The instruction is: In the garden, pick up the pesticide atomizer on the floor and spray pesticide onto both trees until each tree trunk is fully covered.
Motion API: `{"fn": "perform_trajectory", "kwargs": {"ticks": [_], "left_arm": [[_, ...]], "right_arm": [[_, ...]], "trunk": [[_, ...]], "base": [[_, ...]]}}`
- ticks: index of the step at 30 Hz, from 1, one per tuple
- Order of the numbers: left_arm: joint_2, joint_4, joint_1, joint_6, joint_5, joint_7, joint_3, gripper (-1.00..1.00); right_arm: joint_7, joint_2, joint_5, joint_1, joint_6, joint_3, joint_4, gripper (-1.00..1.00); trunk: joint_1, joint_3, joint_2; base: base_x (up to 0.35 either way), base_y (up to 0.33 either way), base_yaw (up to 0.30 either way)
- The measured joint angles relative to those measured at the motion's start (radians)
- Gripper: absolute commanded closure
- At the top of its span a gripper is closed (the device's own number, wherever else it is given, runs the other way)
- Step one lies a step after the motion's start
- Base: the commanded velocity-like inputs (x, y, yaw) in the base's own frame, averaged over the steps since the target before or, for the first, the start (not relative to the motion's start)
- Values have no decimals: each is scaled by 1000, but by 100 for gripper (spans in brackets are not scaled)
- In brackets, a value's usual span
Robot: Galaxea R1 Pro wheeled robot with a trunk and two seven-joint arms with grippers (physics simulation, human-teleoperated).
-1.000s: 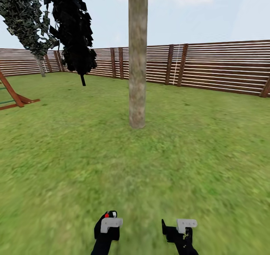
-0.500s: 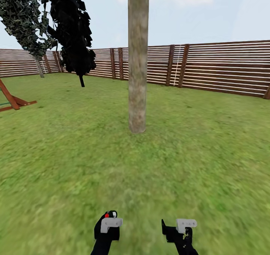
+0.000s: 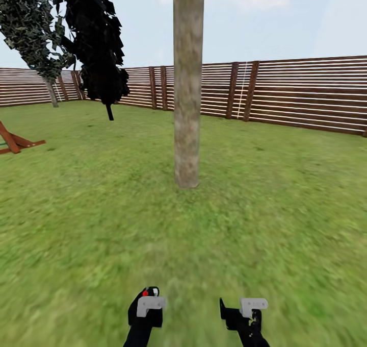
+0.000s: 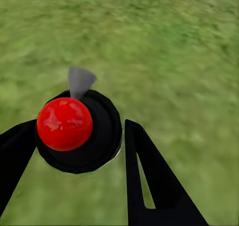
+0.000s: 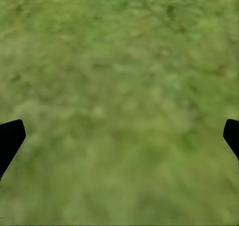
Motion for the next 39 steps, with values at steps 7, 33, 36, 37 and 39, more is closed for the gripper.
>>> {"fn": "perform_trajectory", "kwargs": {"ticks": [7,33,36,37,39], "left_arm": [[0,0,0,0,0,0,0,100],[0,1,0,0,0,0,0,100],[0,1,0,0,0,0,0,100],[0,1,0,0,0,0,0,100],[0,1,0,0,0,-1,0,100]], "right_arm": [[1,0,0,0,0,0,0,-100],[0,0,0,0,0,0,2,-100],[0,0,0,0,0,-1,2,-100],[0,0,0,0,0,-1,2,-100],[1,0,0,0,0,-1,2,-100]], "trunk": [[0,0,0],[0,0,0],[0,0,0],[0,0,0],[0,0,0]], "base": [[335,0,0],[335,0,0],[335,0,0],[335,0,0],[335,0,0]]}}
